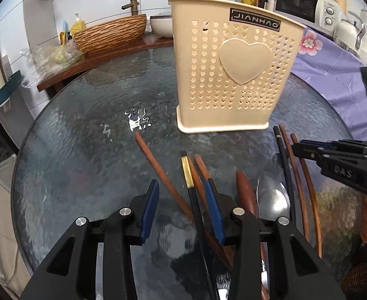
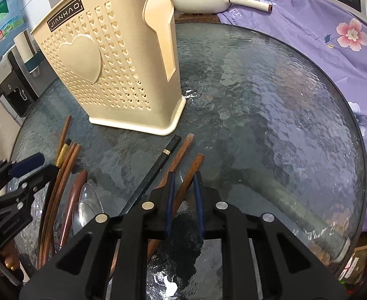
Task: Organize utensils
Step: 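Grasp the black gold-tipped chopstick with the left tool while the right tool grasps a brown chopstick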
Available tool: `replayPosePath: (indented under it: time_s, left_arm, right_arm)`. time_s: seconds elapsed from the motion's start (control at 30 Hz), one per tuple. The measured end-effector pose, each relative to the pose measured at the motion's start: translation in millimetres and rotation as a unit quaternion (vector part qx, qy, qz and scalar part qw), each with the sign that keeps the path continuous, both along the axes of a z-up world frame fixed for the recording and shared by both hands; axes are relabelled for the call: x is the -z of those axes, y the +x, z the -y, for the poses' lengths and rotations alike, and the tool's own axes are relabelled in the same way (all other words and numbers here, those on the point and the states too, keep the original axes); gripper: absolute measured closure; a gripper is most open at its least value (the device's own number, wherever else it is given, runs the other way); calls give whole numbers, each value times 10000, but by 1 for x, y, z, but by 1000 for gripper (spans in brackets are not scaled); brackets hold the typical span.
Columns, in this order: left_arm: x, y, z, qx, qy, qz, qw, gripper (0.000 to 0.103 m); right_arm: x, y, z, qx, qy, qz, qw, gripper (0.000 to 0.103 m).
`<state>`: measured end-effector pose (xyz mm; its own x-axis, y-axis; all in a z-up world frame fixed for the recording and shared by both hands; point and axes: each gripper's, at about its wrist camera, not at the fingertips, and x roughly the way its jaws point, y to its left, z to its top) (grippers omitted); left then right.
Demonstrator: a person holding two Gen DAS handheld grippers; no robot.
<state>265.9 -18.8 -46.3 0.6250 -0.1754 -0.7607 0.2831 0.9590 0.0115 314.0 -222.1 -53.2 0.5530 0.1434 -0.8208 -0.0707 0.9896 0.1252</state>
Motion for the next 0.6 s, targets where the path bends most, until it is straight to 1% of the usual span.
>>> replayPosePath:
  time_s: [0.1, 0.2, 0.37, 0.4, 0.43, 0.53, 0.6]
  left_arm:
    - [2, 9, 3, 75, -21, -109, 9999, 69]
    - [5, 18, 3, 37, -61, -233, 9997, 70]
    - [7, 24, 5, 25, -105, -306, 9995, 73]
    - [7, 25, 5, 14, -103, -316, 9994, 75]
    - [6, 26, 6, 25, -111, -346, 9993, 81]
    - [9, 30, 7, 61, -178, -523, 9985, 86]
    - [10, 31, 9, 75, -125, -530, 9985, 89]
  right_arm:
    - [0, 4, 0, -35, 7, -22, 10000, 87]
    - [0, 8, 1, -45, 34, -61, 10000, 87]
    - [0, 15, 0, -52, 13, -105, 9999, 87]
    - [0, 15, 0, -41, 20, -109, 9999, 88]
    - [0, 17, 0, -28, 16, -109, 9999, 90]
    - [0, 19, -1, -19, 37, -108, 9999, 90]
    - [0, 20, -2, -14, 40, -105, 9999, 90]
